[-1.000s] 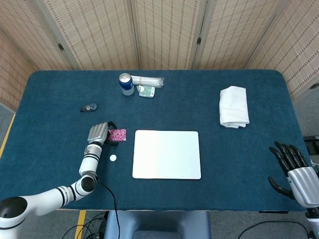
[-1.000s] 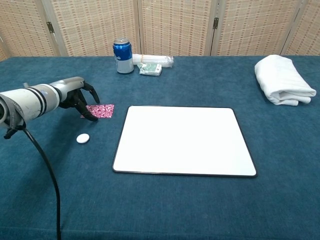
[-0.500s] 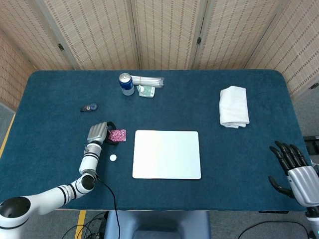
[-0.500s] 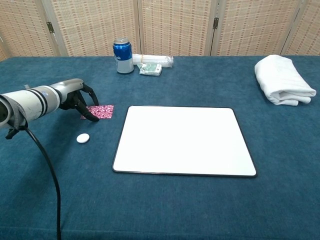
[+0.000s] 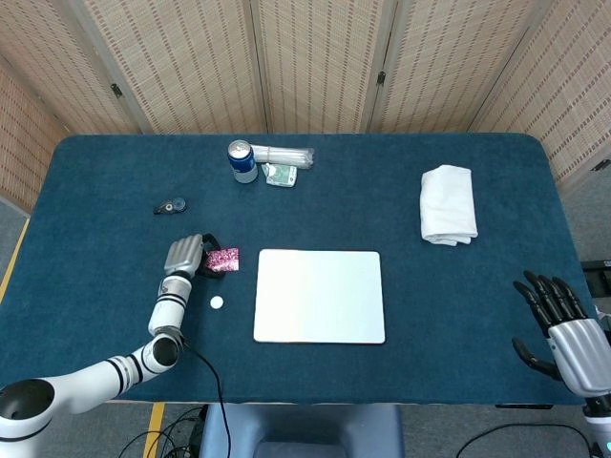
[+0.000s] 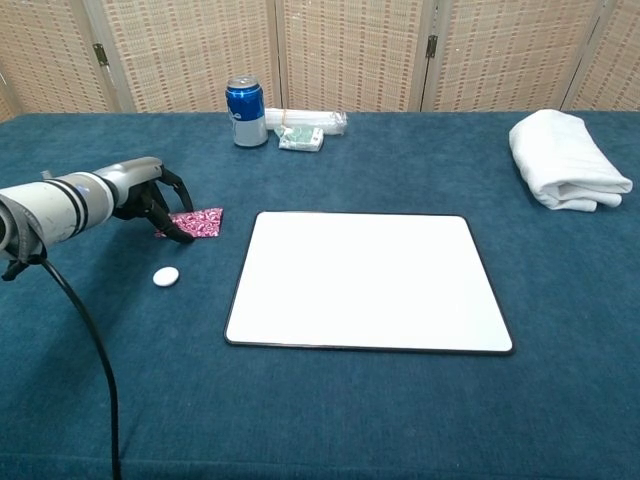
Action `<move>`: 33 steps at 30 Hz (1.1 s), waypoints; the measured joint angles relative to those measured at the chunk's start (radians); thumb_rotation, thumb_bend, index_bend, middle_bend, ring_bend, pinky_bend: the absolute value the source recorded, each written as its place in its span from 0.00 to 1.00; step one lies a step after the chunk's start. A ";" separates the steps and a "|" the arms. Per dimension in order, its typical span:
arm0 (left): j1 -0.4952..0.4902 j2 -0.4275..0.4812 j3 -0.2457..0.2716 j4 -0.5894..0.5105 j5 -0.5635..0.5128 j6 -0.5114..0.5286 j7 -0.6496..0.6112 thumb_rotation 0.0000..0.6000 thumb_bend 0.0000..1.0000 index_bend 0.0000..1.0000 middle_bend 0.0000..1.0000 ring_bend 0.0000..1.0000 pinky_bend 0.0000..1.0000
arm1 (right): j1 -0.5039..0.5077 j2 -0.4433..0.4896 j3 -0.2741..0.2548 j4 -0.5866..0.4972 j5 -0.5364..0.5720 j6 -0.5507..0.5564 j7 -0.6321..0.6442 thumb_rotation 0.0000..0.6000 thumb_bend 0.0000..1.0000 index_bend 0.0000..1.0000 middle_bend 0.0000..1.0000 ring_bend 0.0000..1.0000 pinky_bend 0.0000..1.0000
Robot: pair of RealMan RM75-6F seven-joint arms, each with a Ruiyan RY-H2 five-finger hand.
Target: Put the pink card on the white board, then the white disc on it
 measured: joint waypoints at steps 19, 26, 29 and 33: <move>-0.028 0.039 -0.028 -0.325 -0.069 0.211 0.139 1.00 0.22 0.45 1.00 1.00 1.00 | -0.031 0.015 -0.016 0.029 -0.077 0.119 0.080 1.00 0.26 0.00 0.00 0.00 0.00; -0.092 -0.052 -0.030 -0.421 -0.117 0.373 0.290 1.00 0.22 0.45 1.00 1.00 1.00 | -0.068 0.018 -0.030 0.092 -0.133 0.239 0.171 1.00 0.26 0.00 0.00 0.00 0.00; -0.122 -0.113 -0.036 -0.429 -0.126 0.420 0.331 1.00 0.22 0.45 1.00 1.00 1.00 | -0.088 0.015 -0.034 0.130 -0.147 0.295 0.217 1.00 0.25 0.00 0.00 0.00 0.00; -0.158 -0.198 -0.048 -0.403 -0.132 0.445 0.357 1.00 0.22 0.44 1.00 1.00 1.00 | -0.111 0.007 -0.036 0.183 -0.155 0.357 0.276 1.00 0.26 0.00 0.00 0.00 0.00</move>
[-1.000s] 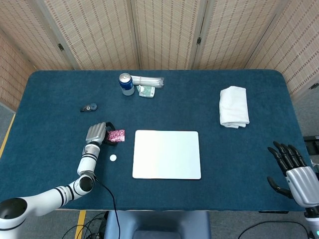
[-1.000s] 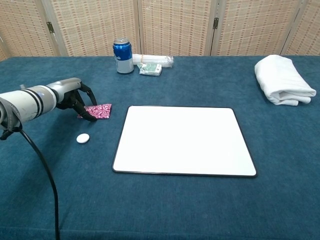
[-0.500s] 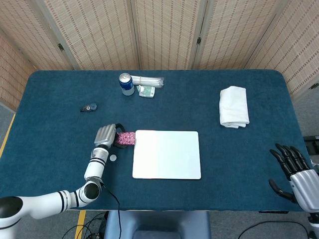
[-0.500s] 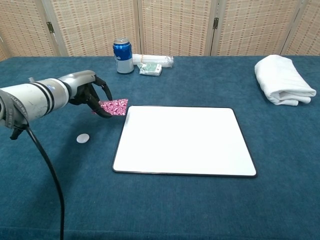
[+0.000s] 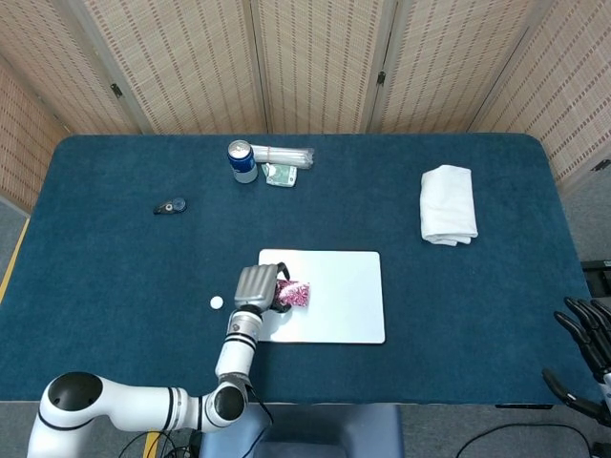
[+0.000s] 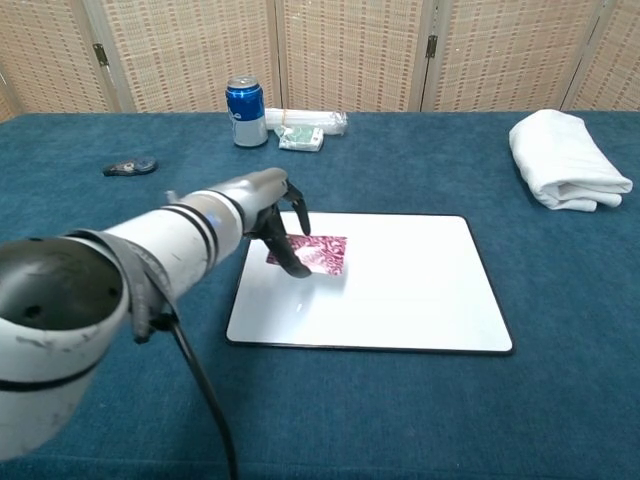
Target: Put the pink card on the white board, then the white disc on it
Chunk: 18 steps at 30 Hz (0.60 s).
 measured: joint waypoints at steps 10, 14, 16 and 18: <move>-0.078 -0.125 -0.063 0.121 0.000 -0.022 0.064 1.00 0.22 0.39 1.00 1.00 1.00 | -0.020 -0.011 0.009 0.048 0.028 0.034 0.070 1.00 0.25 0.00 0.00 0.00 0.00; -0.069 -0.115 -0.084 0.122 -0.004 -0.037 0.062 1.00 0.22 0.28 1.00 1.00 1.00 | -0.016 -0.010 0.010 0.044 0.031 0.020 0.063 1.00 0.25 0.00 0.00 0.00 0.00; -0.062 -0.104 -0.088 0.110 -0.004 -0.039 0.059 1.00 0.22 0.26 1.00 1.00 1.00 | -0.012 -0.009 0.010 0.037 0.031 0.010 0.054 1.00 0.26 0.00 0.00 0.00 0.00; -0.052 -0.088 -0.091 0.088 -0.003 -0.037 0.059 1.00 0.22 0.26 1.00 1.00 1.00 | -0.009 -0.008 0.010 0.030 0.030 0.001 0.043 1.00 0.26 0.00 0.00 0.00 0.00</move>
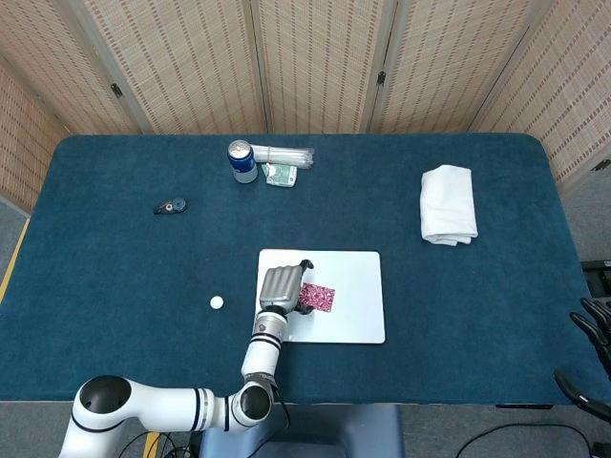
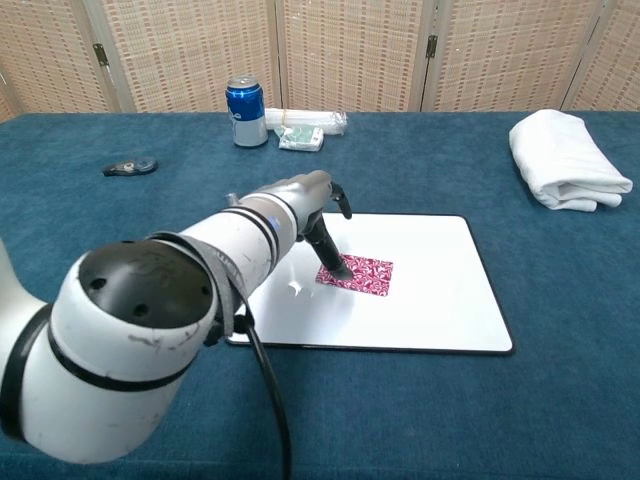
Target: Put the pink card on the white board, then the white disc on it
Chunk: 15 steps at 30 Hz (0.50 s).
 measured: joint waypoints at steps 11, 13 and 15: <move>0.163 0.185 0.084 -0.310 0.099 0.119 -0.049 1.00 0.26 0.43 1.00 1.00 1.00 | 0.006 0.000 -0.010 -0.029 -0.030 -0.022 -0.070 1.00 0.26 0.00 0.00 0.00 0.00; 0.217 0.232 0.123 -0.363 0.132 0.142 -0.078 1.00 0.27 0.46 1.00 1.00 1.00 | 0.007 -0.001 -0.013 -0.033 -0.039 -0.024 -0.086 1.00 0.26 0.00 0.00 0.00 0.00; 0.278 0.283 0.167 -0.398 0.169 0.160 -0.125 1.00 0.28 0.47 1.00 1.00 1.00 | 0.007 -0.003 -0.015 -0.037 -0.047 -0.027 -0.101 1.00 0.26 0.00 0.00 0.00 0.00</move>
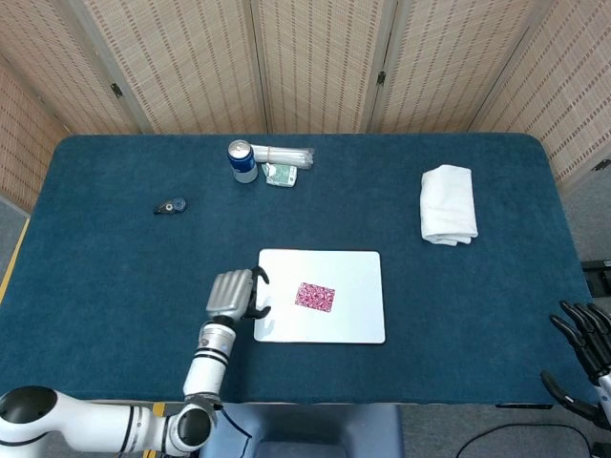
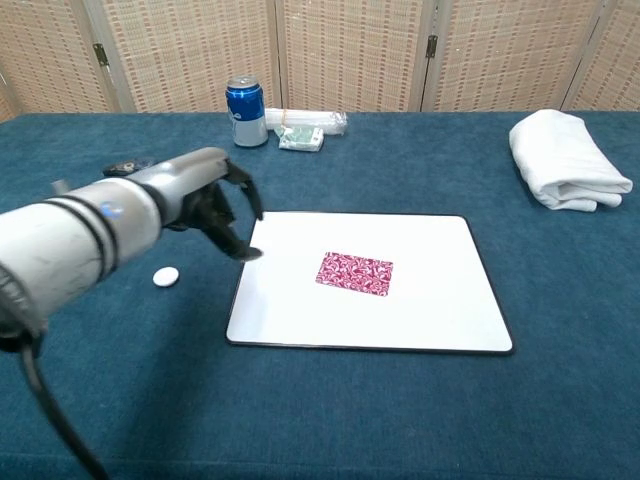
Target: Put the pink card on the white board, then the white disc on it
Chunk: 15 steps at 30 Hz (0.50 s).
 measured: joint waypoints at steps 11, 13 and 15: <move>0.125 0.038 0.103 0.115 0.096 -0.047 -0.159 1.00 0.28 0.47 1.00 1.00 1.00 | 0.005 -0.008 -0.019 -0.027 -0.043 -0.025 -0.076 1.00 0.26 0.00 0.00 0.00 0.00; 0.132 0.035 0.102 0.143 0.099 -0.066 -0.173 1.00 0.28 0.47 1.00 1.00 1.00 | 0.005 -0.009 -0.019 -0.028 -0.043 -0.024 -0.078 1.00 0.26 0.00 0.00 0.00 0.00; 0.139 0.032 0.097 0.170 0.100 -0.087 -0.187 1.00 0.28 0.47 1.00 1.00 1.00 | 0.006 -0.009 -0.019 -0.028 -0.042 -0.026 -0.079 1.00 0.26 0.00 0.00 0.00 0.00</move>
